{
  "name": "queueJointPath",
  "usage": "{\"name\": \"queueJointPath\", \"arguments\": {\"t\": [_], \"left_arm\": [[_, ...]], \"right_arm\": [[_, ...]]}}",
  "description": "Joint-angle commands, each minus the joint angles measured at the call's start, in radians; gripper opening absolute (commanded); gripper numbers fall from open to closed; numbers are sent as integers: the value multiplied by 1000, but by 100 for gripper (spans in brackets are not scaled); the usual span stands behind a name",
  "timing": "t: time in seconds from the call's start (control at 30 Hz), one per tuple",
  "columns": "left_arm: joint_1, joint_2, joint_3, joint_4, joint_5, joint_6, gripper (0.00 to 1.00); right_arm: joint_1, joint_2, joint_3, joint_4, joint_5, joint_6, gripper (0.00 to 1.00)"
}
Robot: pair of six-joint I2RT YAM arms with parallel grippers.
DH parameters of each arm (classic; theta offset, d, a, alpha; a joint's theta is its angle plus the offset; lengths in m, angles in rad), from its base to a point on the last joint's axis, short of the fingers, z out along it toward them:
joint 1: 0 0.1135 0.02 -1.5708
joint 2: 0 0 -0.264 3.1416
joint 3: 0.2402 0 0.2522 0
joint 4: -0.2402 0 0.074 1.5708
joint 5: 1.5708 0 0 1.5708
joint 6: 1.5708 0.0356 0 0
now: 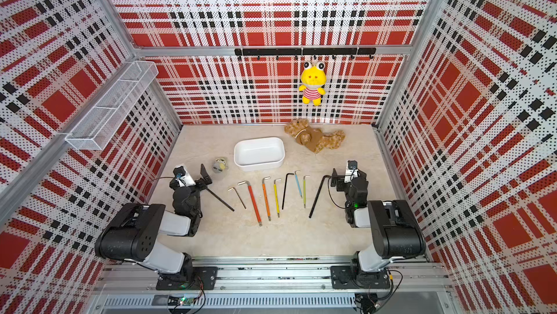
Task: Put the hex key on the desktop into the storage box
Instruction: Pick up the Allen key from the center of the board.
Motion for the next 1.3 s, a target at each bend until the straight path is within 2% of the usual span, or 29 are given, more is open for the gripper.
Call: {"name": "queueJointPath", "arguments": {"t": [0.0,0.4,0.77,0.83,0.97,1.07,1.13,1.23,1.27], "left_arm": [[-2,9,16,-3,-2,8,99],[-1,9,16,-3,-1,9,99],[42,-28,19,-36,61,-29,99],[43,-93,44,-137,51,-32,99],[-4,-255,114,-337,-42,-28,99],[-22,-329,219,-513,-33,-87,100],[-32,-328,308,-638,12,-107,99],[-65,-281,457,-832,86,-126,97],[-83,-262,503,-890,93,-124,97]], "right_arm": [[-6,-4,13,23,-1,4,100],[-6,-3,13,23,-1,5,100],[-6,-17,13,23,-12,-4,100],[-6,-83,74,-158,-25,-8,100],[0,-226,305,-631,80,53,100],[22,-281,476,-943,185,135,100],[30,-261,620,-1178,185,180,100],[111,-223,770,-1466,321,235,100],[133,-208,810,-1554,327,266,100]]}}
